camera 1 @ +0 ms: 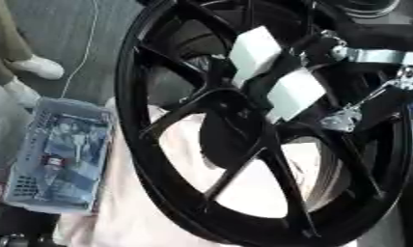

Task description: Pull the pin out of the wheel hub.

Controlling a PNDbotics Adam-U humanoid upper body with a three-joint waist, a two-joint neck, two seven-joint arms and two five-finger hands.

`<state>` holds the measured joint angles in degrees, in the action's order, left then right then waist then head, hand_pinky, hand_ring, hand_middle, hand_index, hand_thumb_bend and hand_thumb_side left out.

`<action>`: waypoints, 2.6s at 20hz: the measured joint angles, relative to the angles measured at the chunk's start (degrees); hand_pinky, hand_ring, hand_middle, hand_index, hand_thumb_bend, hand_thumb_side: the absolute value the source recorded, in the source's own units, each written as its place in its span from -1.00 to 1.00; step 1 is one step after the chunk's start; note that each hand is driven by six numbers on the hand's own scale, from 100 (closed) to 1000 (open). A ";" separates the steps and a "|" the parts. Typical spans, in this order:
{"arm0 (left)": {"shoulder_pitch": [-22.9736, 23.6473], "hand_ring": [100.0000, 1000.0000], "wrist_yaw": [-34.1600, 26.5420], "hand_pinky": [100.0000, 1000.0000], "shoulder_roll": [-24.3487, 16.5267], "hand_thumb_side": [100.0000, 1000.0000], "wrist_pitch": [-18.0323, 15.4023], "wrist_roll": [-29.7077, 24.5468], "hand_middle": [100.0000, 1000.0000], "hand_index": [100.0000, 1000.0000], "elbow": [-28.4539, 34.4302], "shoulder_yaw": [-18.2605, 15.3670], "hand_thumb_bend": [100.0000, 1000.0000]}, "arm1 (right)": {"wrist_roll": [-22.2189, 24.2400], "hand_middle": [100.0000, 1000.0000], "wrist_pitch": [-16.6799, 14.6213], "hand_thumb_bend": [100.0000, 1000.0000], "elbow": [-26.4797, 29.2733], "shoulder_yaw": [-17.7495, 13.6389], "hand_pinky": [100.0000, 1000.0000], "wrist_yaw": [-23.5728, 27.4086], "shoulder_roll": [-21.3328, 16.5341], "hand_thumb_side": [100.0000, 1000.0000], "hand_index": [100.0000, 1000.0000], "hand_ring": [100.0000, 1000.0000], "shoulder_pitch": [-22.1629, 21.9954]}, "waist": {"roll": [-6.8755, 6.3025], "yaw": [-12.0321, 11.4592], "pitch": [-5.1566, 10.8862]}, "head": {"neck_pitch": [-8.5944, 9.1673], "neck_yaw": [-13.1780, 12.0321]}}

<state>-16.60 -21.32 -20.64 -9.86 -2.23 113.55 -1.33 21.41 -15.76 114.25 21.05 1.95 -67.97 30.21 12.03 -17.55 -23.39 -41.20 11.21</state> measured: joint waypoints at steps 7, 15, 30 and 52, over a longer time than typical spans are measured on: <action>0.00 0.24 0.18 0.58 0.02 0.34 0.05 0.05 -0.07 0.41 0.00 0.00 -1.00 | -0.37 0.08 0.32 -1.00 0.00 0.14 0.31 0.85 0.12 -1.00 0.40 0.63 0.04 | 0.00 0.01 -0.01 | 0.00 -0.07; 0.00 0.25 0.23 0.58 0.44 0.34 0.07 0.07 -0.07 0.41 0.00 0.00 -1.00 | -1.77 -0.13 0.88 -1.00 0.00 0.45 0.20 2.55 0.17 -1.00 0.17 0.47 0.04 | 0.05 -0.11 -0.07 | 0.00 -0.19; 0.37 0.24 0.47 0.59 0.44 0.33 0.35 0.54 -0.07 0.41 0.00 -0.36 -1.00 | -1.58 -0.37 3.88 -1.00 -0.01 -3.27 0.04 12.72 -0.11 -1.00 -0.10 0.27 1.46 | 0.05 1.22 0.73 | 0.02 -0.57; 2.52 0.24 1.49 0.59 0.48 0.32 -0.79 2.60 -0.07 0.41 0.00 -2.18 -1.00 | -18.97 -0.34 7.92 -1.00 0.00 -30.66 0.02 16.92 -5.61 -1.00 -0.07 0.29 -27.54 | -5.25 9.28 1.35 | 0.56 -6.80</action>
<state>-14.08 -19.83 -20.16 -10.64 0.36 113.55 -3.51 2.43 -7.83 114.25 -9.61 18.88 -73.57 2.67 6.78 -8.26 -22.04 -40.64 4.40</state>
